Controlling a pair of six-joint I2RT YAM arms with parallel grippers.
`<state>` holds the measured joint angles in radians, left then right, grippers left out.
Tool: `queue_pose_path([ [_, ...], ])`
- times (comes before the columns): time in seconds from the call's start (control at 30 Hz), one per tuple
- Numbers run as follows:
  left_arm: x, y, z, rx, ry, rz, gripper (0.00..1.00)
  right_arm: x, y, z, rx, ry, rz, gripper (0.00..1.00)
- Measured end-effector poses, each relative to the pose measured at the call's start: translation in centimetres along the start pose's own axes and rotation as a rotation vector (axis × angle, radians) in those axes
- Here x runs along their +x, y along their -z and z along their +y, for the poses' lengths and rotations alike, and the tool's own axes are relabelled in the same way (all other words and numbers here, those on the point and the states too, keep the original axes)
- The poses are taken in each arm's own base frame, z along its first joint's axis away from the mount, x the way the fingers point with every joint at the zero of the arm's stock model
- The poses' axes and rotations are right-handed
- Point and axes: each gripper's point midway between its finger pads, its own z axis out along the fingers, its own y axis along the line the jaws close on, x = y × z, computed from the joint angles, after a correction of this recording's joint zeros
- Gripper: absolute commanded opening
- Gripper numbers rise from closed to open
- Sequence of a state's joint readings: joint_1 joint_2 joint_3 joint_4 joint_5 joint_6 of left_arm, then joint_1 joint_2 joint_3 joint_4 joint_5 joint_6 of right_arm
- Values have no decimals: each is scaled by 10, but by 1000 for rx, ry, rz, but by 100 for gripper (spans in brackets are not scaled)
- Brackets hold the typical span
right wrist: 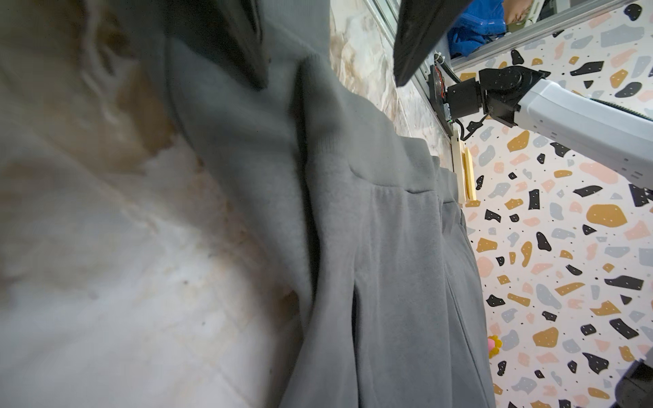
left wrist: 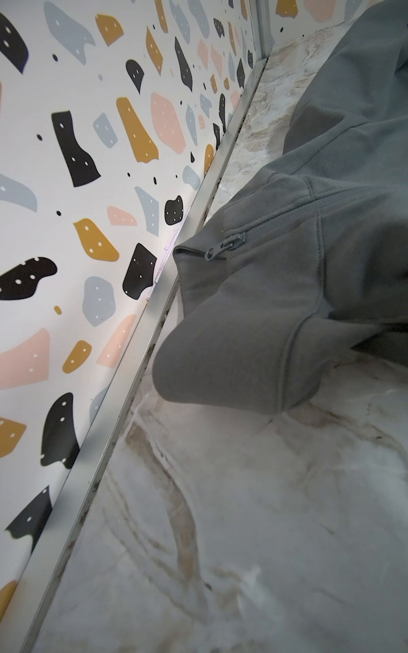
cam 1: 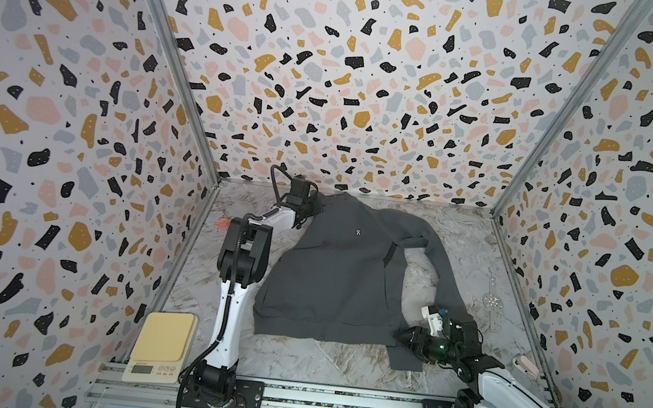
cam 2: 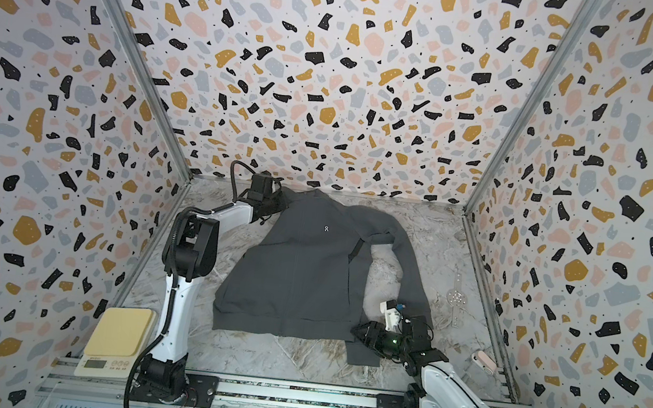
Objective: Zip up the jacket
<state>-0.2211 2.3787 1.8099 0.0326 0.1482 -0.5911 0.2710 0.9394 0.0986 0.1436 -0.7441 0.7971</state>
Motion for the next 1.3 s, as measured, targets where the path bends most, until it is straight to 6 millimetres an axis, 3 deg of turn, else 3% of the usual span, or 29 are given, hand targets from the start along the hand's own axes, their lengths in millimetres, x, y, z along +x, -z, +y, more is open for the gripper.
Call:
queue_pose_path([
  [0.33, 1, 0, 1, -1, 8, 1, 0, 2, -14, 16, -39, 53, 55, 57],
  [0.6, 1, 0, 1, -1, 8, 1, 0, -3, -24, 13, -50, 45, 57, 52],
  [0.63, 1, 0, 1, 0, 8, 1, 0, -4, -26, 13, -56, 50, 59, 45],
  [0.7, 1, 0, 1, -1, 9, 2, 0, -3, -29, 11, -58, 49, 73, 17],
  [0.77, 1, 0, 1, -3, 7, 4, 0, -2, -32, 7, -46, 38, 88, 0],
  [0.93, -7, 4, -1, -29, -32, 13, 0, -9, -27, 17, -43, 76, 83, 0],
  [1.03, -22, 11, -6, -53, -94, -1, 0, -16, -14, 22, -46, 84, 42, 0],
  [1.3, -72, 31, -13, -155, -270, -90, 0, -33, 24, 5, 39, -10, -103, 0],
])
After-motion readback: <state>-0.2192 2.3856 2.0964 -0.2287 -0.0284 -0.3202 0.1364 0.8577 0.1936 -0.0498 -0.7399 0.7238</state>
